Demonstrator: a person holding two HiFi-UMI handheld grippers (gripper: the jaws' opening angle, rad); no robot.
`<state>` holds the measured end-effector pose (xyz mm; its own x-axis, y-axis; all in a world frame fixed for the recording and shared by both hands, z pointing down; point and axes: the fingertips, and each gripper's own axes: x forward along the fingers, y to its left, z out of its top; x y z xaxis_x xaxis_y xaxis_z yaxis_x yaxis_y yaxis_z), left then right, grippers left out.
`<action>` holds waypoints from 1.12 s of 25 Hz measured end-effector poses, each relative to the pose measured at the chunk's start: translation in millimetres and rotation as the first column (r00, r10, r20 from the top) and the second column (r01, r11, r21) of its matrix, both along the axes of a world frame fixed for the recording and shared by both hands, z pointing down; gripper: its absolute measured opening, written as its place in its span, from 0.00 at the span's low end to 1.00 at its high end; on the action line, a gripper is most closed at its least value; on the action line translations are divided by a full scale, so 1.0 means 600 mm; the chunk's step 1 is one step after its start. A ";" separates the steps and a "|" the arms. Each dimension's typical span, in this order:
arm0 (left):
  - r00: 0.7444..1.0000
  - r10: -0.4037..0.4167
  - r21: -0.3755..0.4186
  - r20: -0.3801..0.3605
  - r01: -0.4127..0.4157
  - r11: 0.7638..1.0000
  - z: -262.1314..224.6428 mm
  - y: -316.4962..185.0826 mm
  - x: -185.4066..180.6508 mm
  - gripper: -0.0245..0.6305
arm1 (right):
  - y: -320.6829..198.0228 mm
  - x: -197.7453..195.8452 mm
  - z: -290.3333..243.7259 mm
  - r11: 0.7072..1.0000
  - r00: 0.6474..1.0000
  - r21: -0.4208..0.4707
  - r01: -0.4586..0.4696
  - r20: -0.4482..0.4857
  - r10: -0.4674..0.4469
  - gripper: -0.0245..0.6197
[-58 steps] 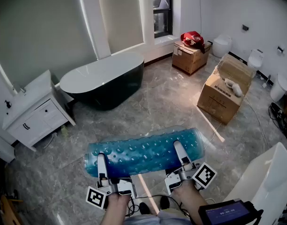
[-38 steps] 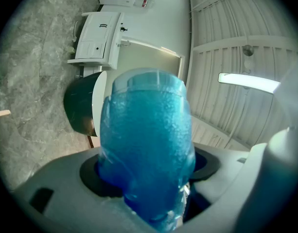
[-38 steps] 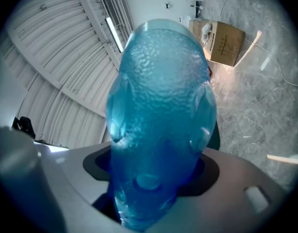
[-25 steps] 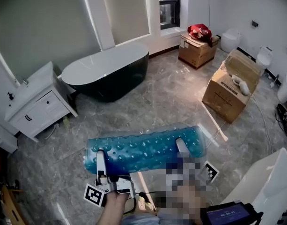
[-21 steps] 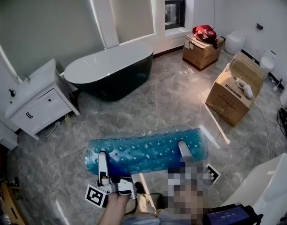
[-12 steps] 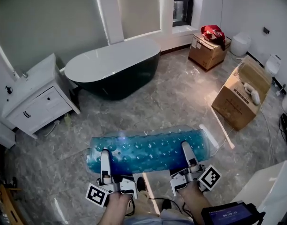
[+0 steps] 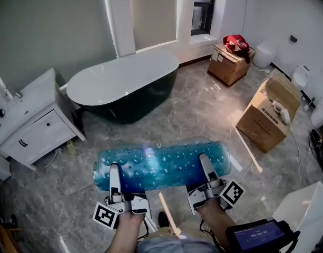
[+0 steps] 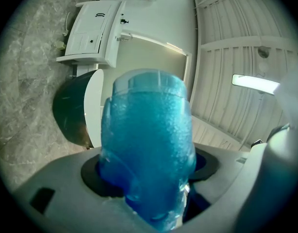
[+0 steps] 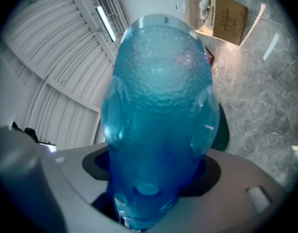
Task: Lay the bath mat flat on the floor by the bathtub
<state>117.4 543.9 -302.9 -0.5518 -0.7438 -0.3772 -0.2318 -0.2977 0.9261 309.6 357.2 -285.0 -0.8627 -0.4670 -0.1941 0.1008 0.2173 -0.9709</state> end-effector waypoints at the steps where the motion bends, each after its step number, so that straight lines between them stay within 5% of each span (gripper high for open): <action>1: 1.000 0.001 0.006 -0.002 -0.001 1.000 -0.002 -0.006 -0.013 0.55 | -0.006 -0.013 -0.004 1.000 1.000 0.004 0.000 0.000 0.000 0.57; 14: 0.998 0.049 -0.009 -0.040 -0.050 0.999 0.042 -0.148 -0.116 0.55 | -0.131 -0.102 0.028 0.999 0.998 -0.018 -0.050 -0.026 0.050 0.57; 28: 0.989 0.133 -0.067 -0.062 -0.137 0.988 0.076 -0.499 -0.270 0.55 | -0.449 -0.233 0.082 0.990 0.992 -0.078 -0.118 -0.054 0.114 0.56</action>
<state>-44.6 244.7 -257.3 -0.4634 -0.8369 -0.2913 -0.1401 -0.2553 0.9566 169.8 87.9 -235.6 -0.8092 -0.5770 -0.1104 0.0309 0.1457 -0.9888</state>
